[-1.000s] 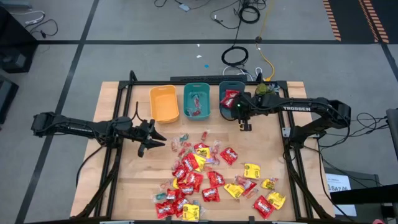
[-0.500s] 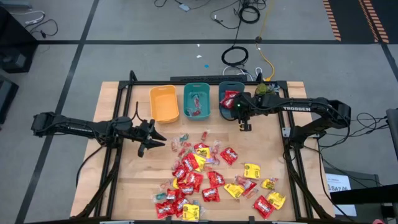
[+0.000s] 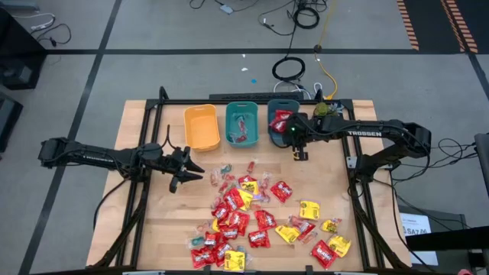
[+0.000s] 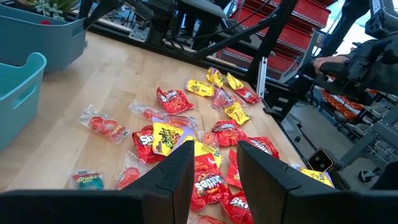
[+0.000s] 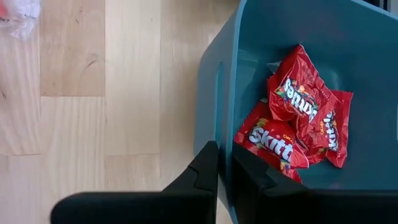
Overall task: Sort candy
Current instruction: Adjust the blue bin
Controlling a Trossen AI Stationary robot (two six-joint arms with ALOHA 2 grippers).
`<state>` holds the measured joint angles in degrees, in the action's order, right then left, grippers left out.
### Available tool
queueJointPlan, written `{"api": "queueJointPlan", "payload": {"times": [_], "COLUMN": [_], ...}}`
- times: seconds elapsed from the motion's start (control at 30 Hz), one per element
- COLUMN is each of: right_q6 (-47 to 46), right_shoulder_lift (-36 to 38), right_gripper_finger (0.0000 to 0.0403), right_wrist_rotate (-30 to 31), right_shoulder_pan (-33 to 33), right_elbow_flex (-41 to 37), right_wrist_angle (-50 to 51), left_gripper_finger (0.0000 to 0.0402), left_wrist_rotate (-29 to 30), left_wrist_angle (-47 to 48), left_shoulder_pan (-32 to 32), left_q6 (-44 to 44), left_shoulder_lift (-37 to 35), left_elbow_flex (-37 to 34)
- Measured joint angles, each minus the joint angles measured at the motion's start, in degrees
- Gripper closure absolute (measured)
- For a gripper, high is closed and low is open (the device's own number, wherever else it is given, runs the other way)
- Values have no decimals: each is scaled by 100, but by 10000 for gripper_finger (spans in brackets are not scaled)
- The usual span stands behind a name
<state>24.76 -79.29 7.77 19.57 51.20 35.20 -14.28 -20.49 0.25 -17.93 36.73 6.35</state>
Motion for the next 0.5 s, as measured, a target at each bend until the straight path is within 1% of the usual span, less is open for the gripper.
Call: {"api": "queueJointPlan", "payload": {"times": [0.5], "right_q6": [145], "right_shoulder_lift": [0], "right_gripper_finger": [382], "right_wrist_rotate": [-3], "right_shoulder_pan": [1], "right_elbow_flex": [2], "right_wrist_angle": [-4], "left_gripper_finger": [272], "left_wrist_rotate": [-1], "left_wrist_angle": [0], "left_shoulder_pan": [0], "left_q6": [6], "left_shoulder_lift": [-1], "left_elbow_flex": [0]}}
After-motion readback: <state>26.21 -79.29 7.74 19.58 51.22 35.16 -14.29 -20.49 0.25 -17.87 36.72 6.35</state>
